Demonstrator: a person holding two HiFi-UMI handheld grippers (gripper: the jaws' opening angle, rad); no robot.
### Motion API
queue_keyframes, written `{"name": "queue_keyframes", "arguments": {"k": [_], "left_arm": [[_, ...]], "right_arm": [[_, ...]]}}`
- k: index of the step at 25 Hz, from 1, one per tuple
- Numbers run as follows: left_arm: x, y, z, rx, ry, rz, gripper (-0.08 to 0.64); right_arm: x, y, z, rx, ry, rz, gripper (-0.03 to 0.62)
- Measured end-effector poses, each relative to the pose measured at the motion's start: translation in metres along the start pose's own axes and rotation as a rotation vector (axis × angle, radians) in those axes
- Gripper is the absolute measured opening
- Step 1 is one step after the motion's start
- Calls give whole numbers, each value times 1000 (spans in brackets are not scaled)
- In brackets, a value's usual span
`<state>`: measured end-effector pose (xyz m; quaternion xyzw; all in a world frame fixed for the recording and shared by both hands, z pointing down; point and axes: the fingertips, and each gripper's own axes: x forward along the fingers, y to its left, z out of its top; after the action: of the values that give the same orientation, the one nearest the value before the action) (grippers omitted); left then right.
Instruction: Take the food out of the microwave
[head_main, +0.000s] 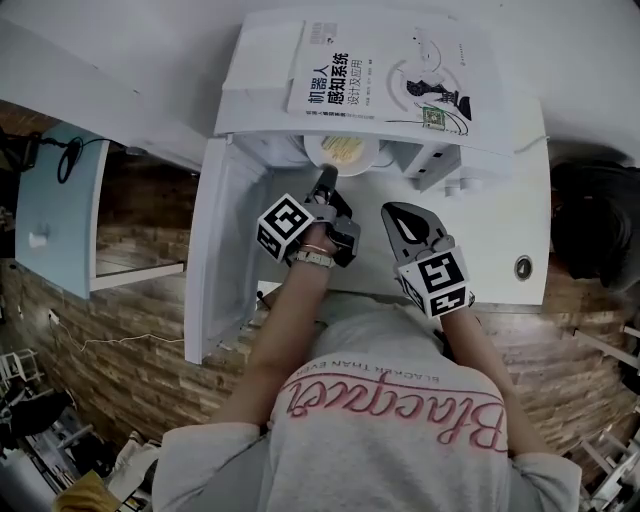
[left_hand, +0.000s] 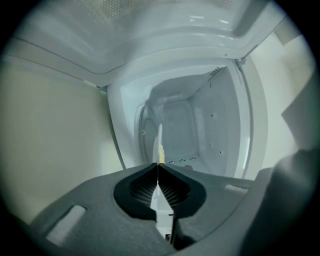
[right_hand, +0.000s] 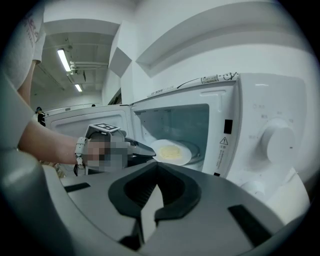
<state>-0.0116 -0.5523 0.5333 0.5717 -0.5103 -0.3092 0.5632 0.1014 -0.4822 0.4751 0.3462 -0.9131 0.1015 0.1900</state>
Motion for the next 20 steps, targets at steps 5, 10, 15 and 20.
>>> {"name": "queue_keyframes", "arguments": {"k": [5, 10, 15, 20], "left_arm": [[-17, -11, -13, 8, -32, -30, 11], [-37, -21, -29, -1, -58, -59, 11], [-60, -26, -44, -3, -81, -68, 11], [-84, -30, -54, -17, -124, -78, 11]], "right_arm": [[-23, 0, 7, 15, -55, 15, 9], [-45, 2, 7, 29, -90, 17, 8], [-64, 8, 9, 25, -128, 3, 8], [-79, 18, 10, 20, -155, 2, 8]]}}
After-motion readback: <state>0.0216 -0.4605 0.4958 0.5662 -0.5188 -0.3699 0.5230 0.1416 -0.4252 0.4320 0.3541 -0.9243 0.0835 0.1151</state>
